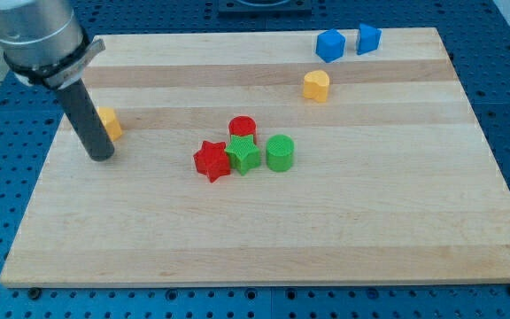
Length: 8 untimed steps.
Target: Move the yellow heart to the right side of the yellow hexagon
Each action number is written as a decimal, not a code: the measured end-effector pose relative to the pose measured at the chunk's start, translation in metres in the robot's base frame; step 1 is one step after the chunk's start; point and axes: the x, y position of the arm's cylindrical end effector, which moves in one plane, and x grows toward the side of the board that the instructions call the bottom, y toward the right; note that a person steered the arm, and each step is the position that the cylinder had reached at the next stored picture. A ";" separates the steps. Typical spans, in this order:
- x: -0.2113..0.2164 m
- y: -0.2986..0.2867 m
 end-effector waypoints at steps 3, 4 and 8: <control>-0.053 0.094; -0.103 0.115; -0.169 0.335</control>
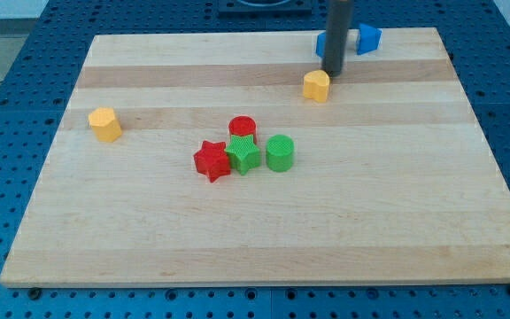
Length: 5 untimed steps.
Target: Move the yellow heart to the right side of the yellow hexagon
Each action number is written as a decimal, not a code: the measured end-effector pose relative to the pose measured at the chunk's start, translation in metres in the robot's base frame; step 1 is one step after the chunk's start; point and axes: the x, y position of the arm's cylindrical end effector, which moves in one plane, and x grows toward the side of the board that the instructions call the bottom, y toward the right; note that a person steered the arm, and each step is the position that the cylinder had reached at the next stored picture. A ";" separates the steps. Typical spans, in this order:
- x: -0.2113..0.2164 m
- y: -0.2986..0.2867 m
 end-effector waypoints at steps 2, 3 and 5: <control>0.044 -0.038; 0.050 -0.074; 0.066 -0.132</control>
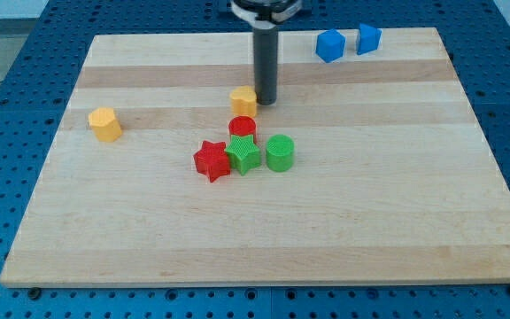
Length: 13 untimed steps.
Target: Move the yellow heart to the right side of the yellow hexagon
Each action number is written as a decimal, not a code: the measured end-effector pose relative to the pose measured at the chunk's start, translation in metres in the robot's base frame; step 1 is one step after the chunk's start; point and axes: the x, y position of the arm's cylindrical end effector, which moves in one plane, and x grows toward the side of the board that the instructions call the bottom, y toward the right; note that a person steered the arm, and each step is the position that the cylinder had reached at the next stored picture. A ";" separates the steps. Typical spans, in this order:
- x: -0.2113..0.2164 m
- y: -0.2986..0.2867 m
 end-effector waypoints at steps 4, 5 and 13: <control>-0.001 -0.058; 0.004 -0.072; 0.049 -0.143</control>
